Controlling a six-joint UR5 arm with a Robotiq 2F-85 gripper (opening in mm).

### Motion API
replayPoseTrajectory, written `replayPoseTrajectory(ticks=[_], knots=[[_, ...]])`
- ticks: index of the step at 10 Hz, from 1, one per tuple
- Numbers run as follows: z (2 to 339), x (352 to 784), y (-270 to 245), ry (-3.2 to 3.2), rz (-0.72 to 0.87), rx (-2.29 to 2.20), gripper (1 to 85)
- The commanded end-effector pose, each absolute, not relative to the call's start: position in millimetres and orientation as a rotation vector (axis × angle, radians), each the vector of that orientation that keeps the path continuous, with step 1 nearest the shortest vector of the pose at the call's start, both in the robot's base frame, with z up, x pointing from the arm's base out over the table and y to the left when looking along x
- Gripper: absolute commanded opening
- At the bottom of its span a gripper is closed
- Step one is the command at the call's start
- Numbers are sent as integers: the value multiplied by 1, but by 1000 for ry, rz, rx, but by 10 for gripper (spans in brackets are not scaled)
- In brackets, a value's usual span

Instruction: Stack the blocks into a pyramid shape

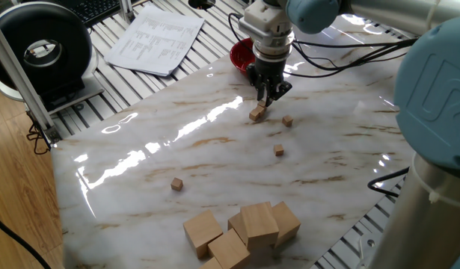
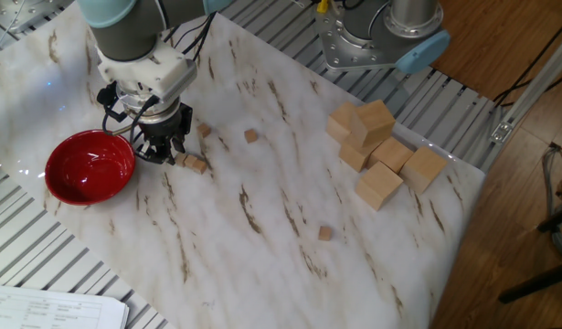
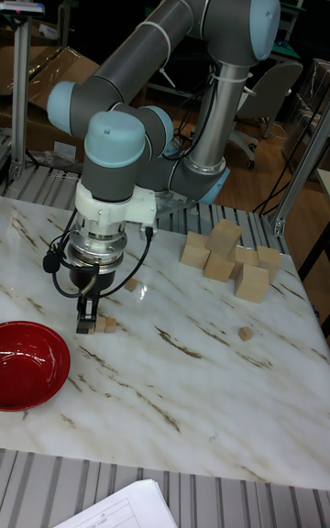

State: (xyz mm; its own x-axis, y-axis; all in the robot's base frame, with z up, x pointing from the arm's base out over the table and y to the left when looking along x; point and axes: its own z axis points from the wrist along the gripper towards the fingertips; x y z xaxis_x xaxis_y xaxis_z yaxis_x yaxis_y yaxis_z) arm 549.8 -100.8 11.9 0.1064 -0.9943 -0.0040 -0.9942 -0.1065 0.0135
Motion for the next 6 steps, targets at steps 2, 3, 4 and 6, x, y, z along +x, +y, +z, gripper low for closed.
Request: replayPoseTrajectory(ticks=[2,3,4,6], knots=[[12,551,-101,-2121,-13,2316,283],[12,551,-101,-2124,-13,2313,280],[12,551,-102,-2126,-10,2311,270],[12,551,-102,-2136,-9,2301,263]])
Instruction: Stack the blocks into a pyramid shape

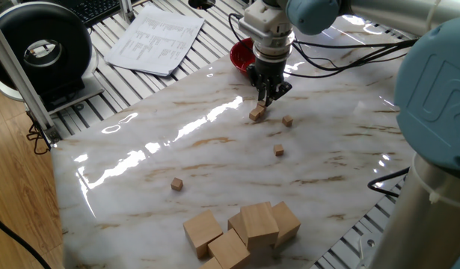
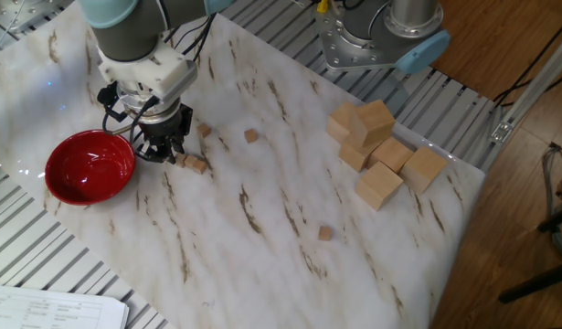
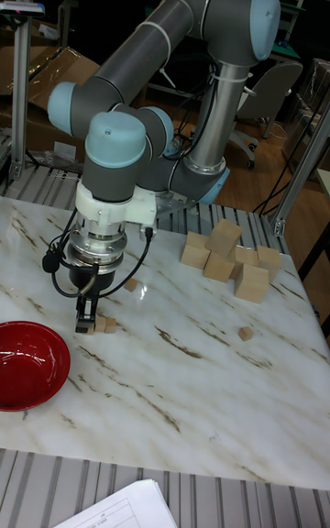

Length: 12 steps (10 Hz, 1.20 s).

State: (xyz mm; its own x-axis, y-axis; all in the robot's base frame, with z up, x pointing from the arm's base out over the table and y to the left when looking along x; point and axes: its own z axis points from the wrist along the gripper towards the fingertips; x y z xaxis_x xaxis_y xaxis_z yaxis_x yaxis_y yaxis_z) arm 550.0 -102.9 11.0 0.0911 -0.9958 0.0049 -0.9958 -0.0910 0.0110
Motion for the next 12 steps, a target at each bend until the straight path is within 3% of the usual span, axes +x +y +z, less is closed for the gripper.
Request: replayPoseTrajectory(ticks=[1,12], knots=[[11,551,-102,-2143,-9,2294,260],[19,546,-101,-2128,10,2263,243]])
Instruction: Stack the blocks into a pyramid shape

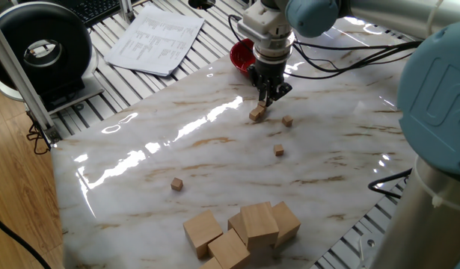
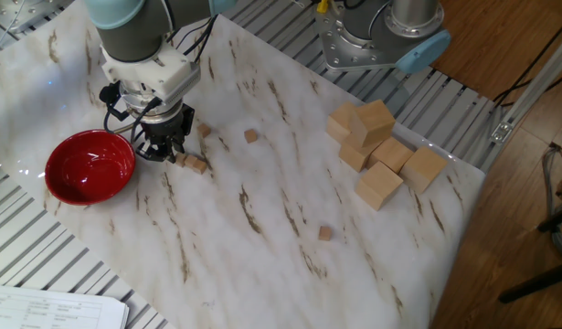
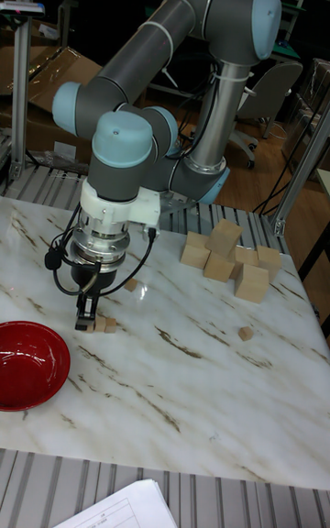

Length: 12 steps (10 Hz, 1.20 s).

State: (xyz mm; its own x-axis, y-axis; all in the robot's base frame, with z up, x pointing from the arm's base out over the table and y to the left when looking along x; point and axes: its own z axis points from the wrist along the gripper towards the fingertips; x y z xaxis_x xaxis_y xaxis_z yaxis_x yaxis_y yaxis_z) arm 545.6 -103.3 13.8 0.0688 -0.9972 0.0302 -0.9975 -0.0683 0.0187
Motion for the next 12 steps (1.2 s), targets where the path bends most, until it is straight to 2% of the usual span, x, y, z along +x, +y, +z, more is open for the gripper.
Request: replayPoseTrajectory(ticks=[1,12], knots=[[17,545,-100,-2146,-4,2266,237],[17,541,-105,-2139,-7,2251,237]])
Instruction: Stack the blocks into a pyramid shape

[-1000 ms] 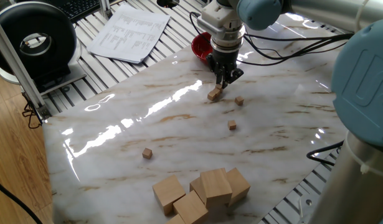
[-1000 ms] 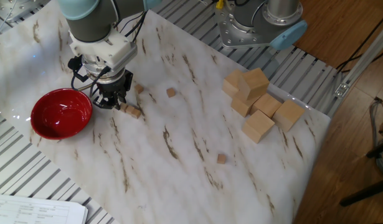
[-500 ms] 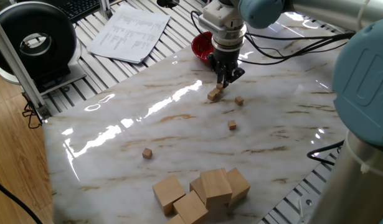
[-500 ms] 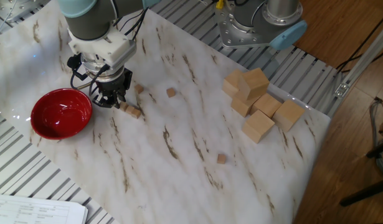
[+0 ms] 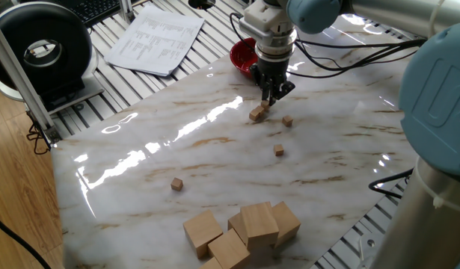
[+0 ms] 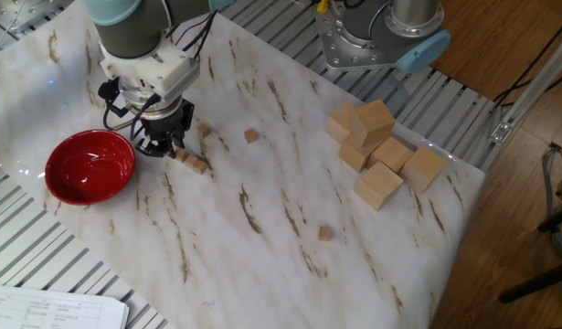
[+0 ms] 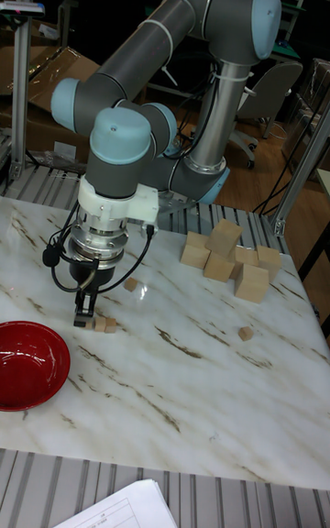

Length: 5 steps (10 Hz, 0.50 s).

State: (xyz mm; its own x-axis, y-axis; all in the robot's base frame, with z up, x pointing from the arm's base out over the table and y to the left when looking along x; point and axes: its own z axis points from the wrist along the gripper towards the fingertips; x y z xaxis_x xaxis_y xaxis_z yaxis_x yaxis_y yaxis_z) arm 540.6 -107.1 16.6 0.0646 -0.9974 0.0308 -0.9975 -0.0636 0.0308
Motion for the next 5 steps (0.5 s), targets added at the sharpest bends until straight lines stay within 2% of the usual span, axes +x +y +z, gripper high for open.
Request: replayPoseTrajectory(ticks=[1,5], knots=[[16,541,-104,-2145,-7,2244,237],[15,541,-107,-2132,15,2237,237]])
